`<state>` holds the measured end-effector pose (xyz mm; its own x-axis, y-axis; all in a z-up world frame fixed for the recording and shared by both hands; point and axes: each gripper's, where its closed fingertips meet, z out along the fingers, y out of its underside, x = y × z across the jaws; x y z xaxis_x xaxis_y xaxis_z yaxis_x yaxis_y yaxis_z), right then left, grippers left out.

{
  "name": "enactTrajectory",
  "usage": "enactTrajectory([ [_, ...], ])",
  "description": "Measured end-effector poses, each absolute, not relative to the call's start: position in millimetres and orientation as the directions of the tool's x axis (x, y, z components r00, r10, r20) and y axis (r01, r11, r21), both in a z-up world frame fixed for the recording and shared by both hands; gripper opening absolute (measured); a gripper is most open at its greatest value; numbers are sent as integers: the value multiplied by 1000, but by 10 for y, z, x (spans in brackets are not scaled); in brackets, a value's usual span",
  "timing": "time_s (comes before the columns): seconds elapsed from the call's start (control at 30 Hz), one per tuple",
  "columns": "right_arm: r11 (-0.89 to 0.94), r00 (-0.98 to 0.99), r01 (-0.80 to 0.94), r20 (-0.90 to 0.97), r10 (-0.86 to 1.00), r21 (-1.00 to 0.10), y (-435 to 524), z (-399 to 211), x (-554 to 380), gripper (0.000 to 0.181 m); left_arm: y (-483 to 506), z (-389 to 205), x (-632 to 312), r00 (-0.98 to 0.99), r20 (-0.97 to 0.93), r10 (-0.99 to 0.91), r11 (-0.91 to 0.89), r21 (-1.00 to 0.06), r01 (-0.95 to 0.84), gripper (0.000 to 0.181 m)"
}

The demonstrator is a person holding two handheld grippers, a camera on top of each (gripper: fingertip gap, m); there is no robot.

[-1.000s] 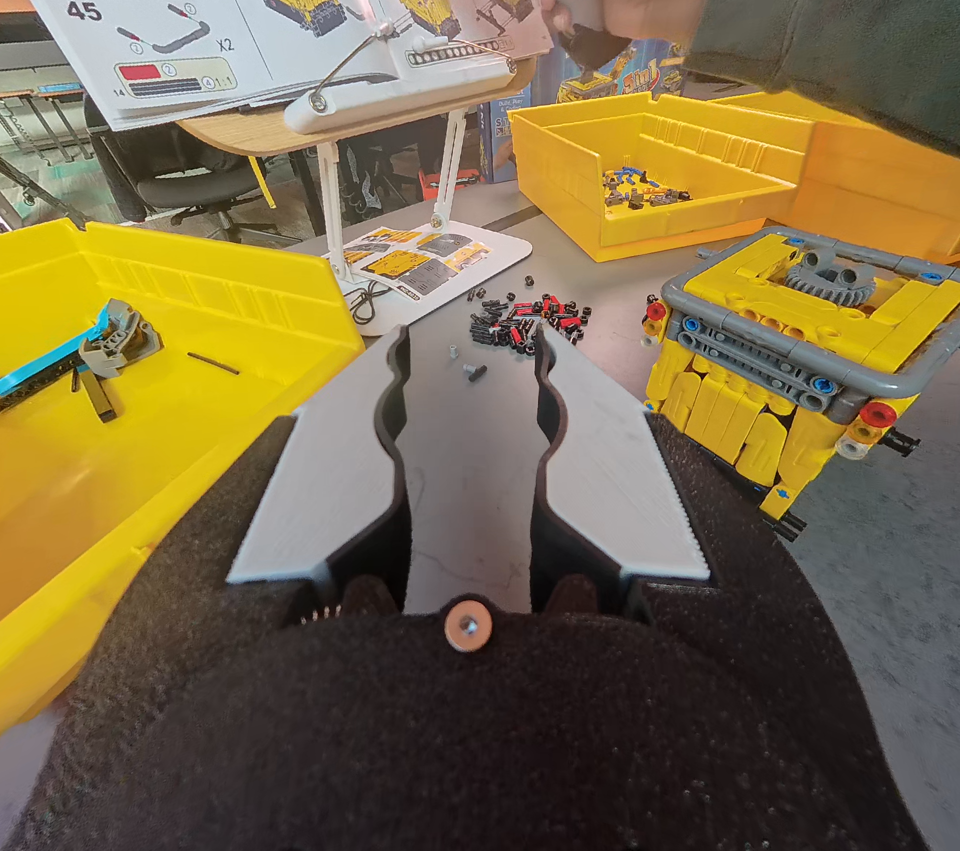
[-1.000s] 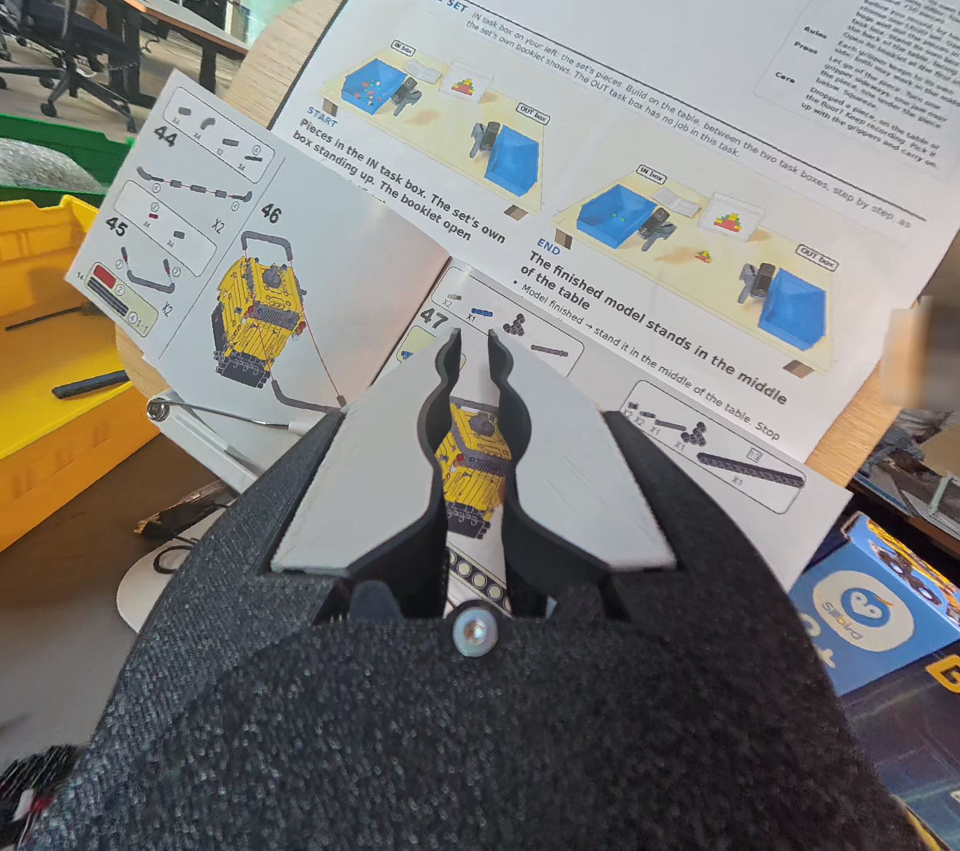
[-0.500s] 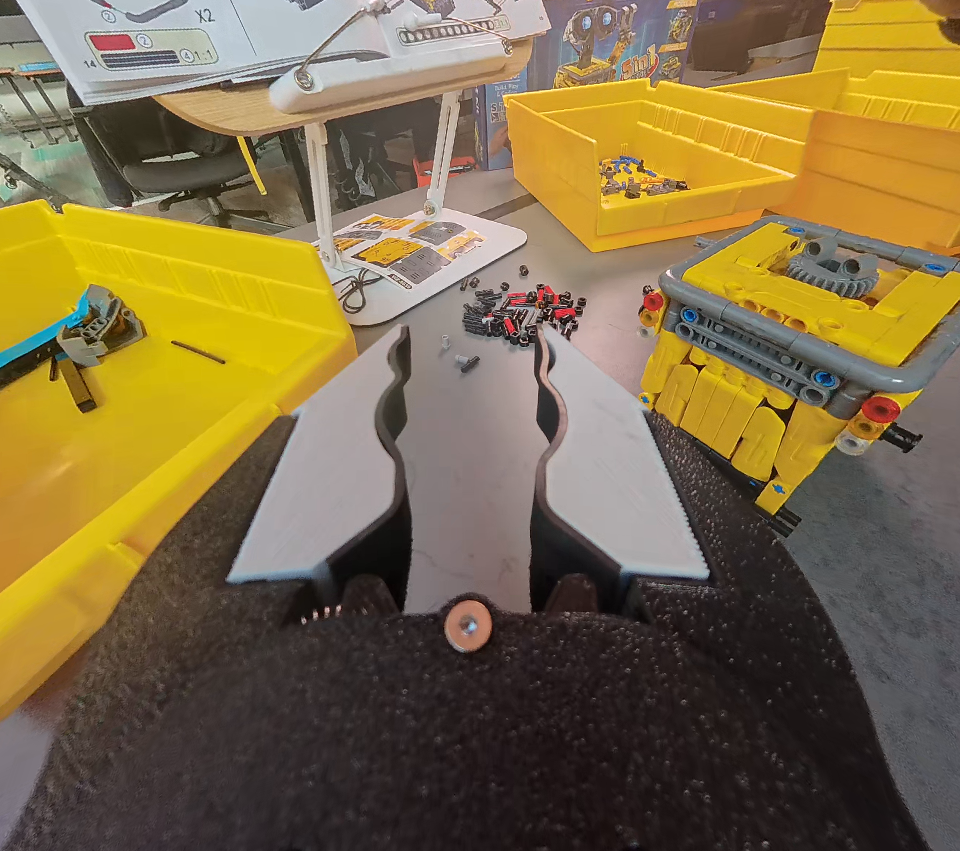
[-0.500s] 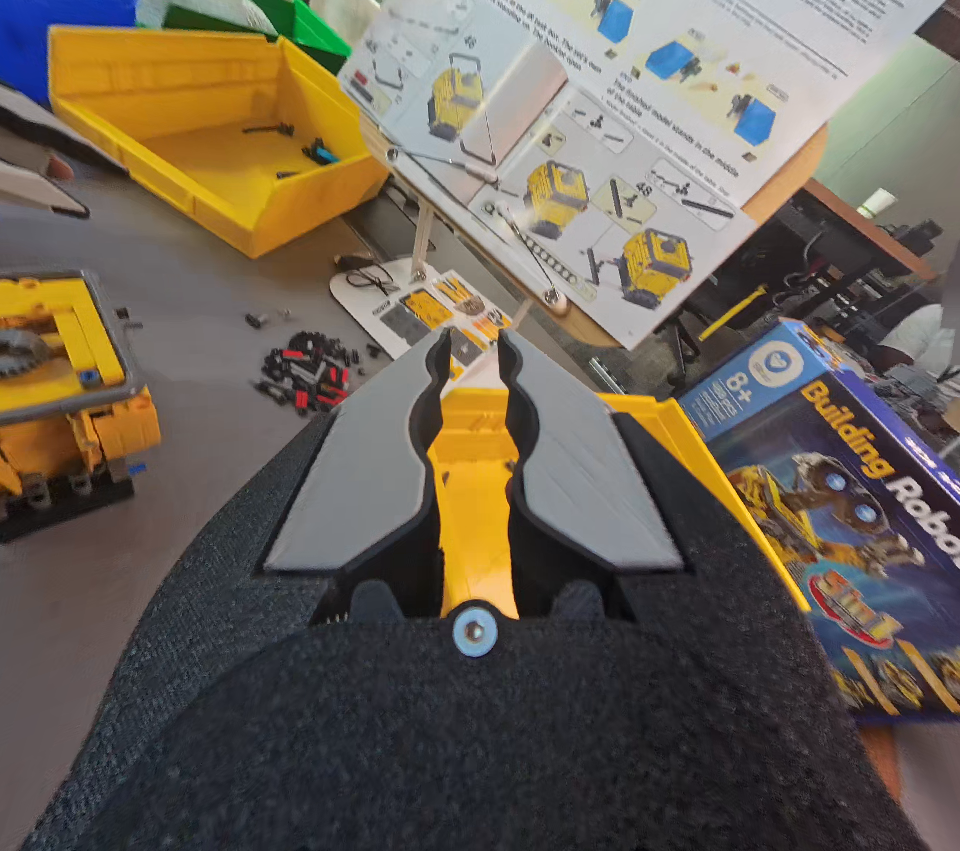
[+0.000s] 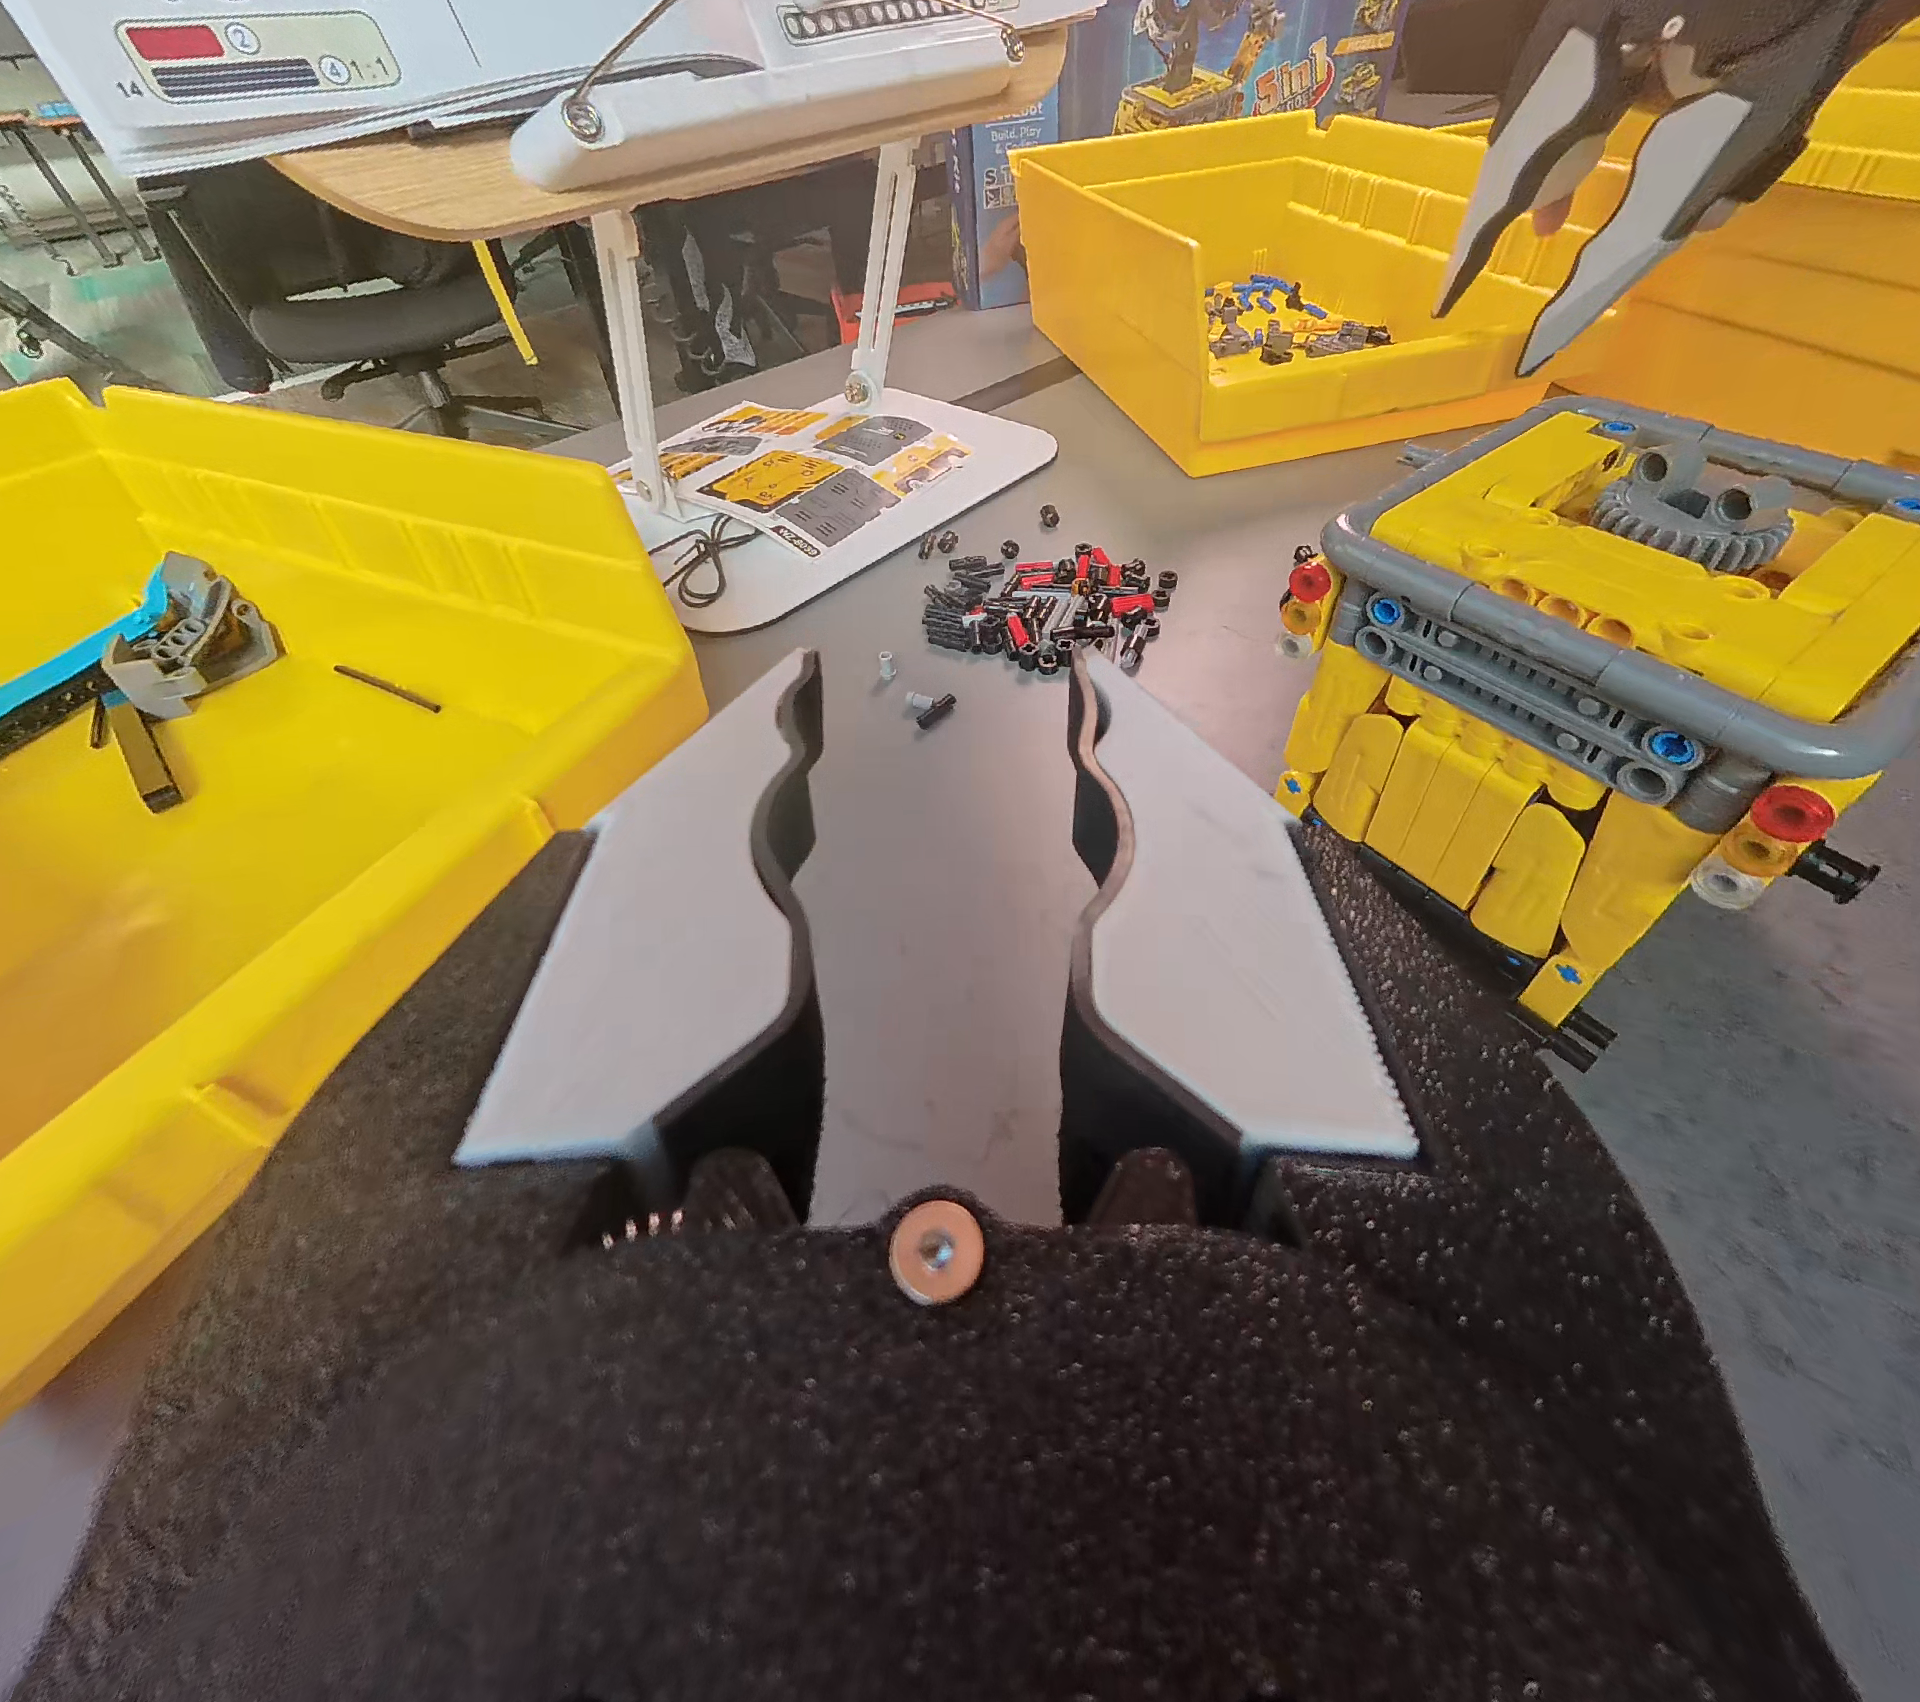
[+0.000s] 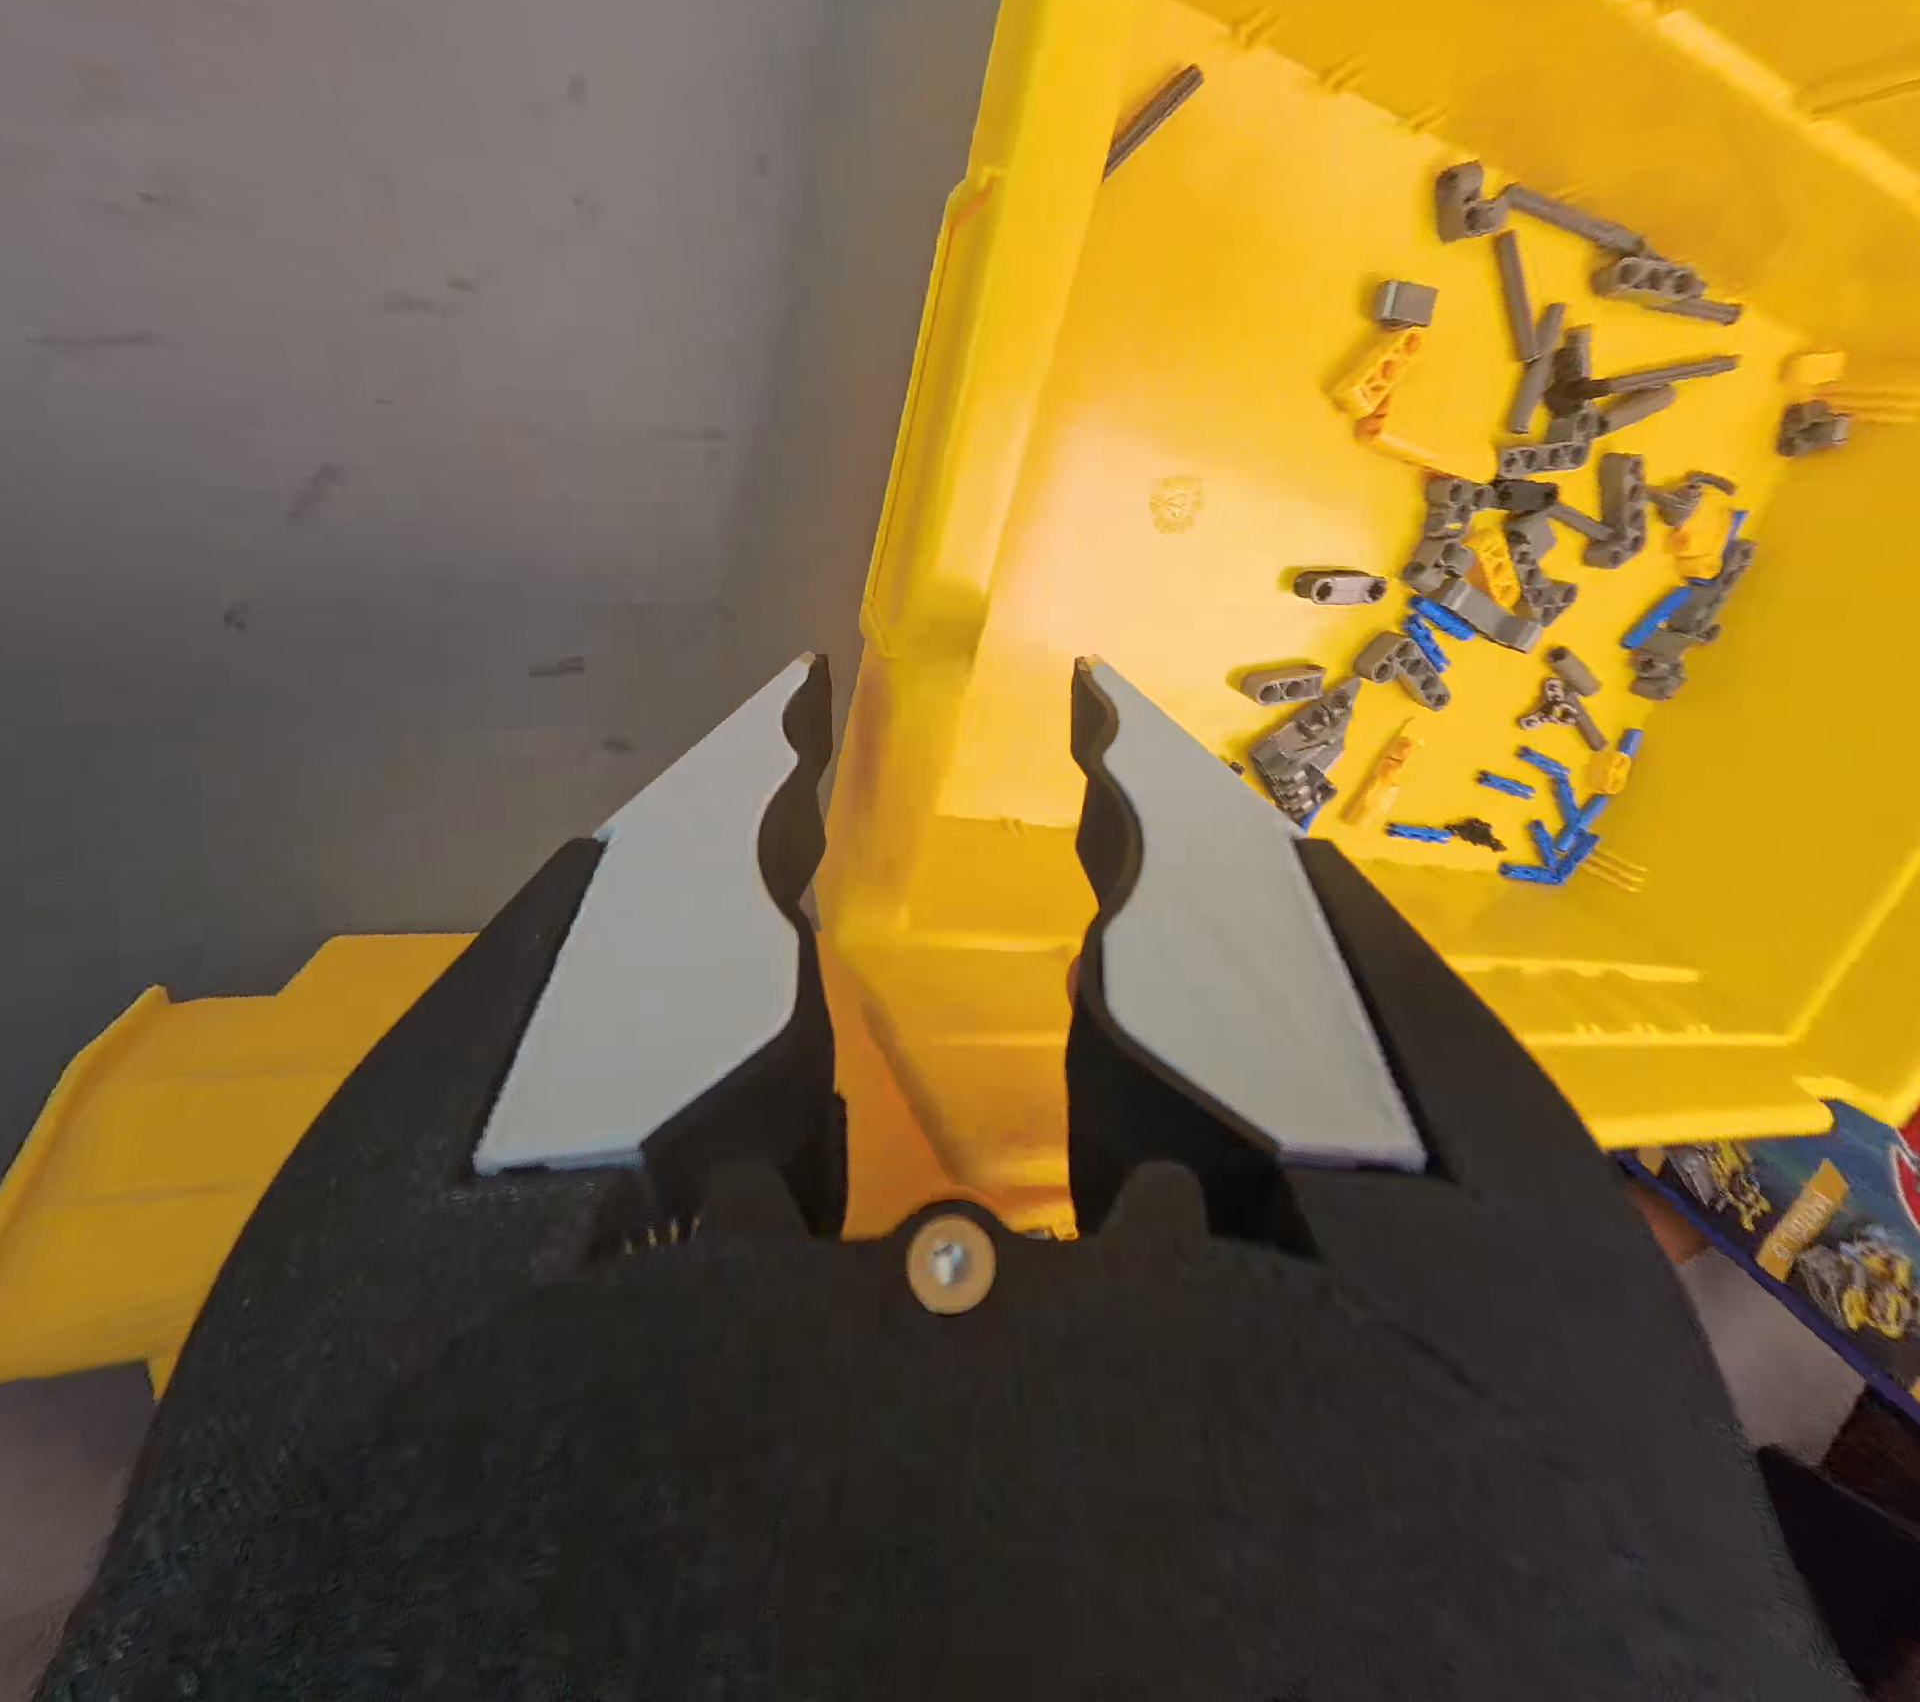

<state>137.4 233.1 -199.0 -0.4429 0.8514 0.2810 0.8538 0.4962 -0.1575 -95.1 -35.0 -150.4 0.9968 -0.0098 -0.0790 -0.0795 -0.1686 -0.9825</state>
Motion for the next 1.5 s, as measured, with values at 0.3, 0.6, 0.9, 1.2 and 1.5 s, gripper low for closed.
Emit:
enactTrajectory([
  [0.3,632,-620,767,126,775,-111,1847,-2107,1417,25,-367,-1495,-1013,999,-50,7,-165,-985,-48,46],
  [0.6,219,-172,949,211,962,-228,3052,-1691,1004,36,-359,-1507,-993,999,-50,-8,-173,-984,-51,46],
  [0.9,5,3,995,82,997,-101,3342,-2185,909,35,-365,-1507,-1005,999,-38,-9,-172,-984,-39,46],
  [1.2,-2,6,998,64,998,-62,3345,-2335,913,28,-366,-1506,-1006,999,-28,-14,-172,-985,-30,46],
  [1.5,-38,40,998,41,998,-52,3333,-2376,903,23,-367,-1505,-1006,1000,-25,-17,-172,-985,-27,46],
])
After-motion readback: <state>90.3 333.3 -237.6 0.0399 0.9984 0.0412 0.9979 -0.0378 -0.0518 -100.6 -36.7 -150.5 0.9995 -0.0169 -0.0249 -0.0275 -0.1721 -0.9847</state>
